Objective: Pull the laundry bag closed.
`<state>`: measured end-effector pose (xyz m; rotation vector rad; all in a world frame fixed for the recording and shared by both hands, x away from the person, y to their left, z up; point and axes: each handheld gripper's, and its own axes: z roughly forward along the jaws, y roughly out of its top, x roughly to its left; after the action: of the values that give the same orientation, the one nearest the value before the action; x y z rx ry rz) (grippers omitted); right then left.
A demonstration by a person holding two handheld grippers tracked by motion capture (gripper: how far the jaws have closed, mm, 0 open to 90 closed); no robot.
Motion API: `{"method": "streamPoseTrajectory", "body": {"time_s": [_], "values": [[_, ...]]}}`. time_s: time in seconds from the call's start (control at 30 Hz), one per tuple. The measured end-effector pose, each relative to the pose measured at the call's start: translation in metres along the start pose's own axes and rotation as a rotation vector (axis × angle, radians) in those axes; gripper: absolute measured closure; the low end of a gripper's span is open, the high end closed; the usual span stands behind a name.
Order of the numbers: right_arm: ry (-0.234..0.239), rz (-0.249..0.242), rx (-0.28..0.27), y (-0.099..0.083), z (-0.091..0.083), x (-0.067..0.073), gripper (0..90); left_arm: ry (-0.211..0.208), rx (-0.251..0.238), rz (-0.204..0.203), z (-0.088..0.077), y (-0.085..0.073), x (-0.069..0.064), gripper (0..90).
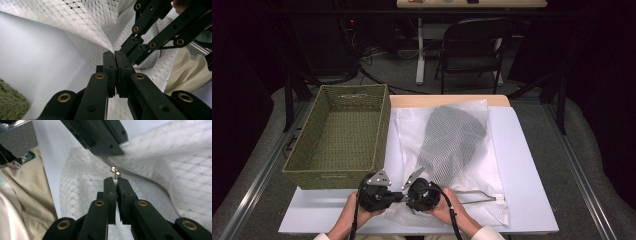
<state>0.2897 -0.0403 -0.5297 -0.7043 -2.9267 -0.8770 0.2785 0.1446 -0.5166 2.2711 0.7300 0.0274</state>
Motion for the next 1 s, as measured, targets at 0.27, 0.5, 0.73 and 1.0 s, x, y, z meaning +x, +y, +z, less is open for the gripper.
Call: {"method": "streamPoseTrajectory", "body": {"time_s": [0.27, 0.5, 0.73, 1.0], "values": [[-0.009, 0.012, 0.021, -0.004, -0.004, -0.008, 86.3, 0.008, 0.000, 0.002, -0.003, 0.000, 0.002, 88.1], [-0.024, 0.012, 0.044, -0.008, -0.009, -0.014, 86.3, 0.008, -0.015, -0.018, -0.006, -0.002, 0.005, 87.9], [-0.040, 0.020, 0.057, -0.014, -0.016, -0.021, 86.3, 0.008, -0.009, -0.017, -0.006, -0.002, 0.006, 87.6], [-0.051, 0.035, 0.076, -0.021, -0.022, -0.026, 86.3, 0.010, -0.009, -0.021, -0.006, -0.003, 0.007, 87.5]]}}
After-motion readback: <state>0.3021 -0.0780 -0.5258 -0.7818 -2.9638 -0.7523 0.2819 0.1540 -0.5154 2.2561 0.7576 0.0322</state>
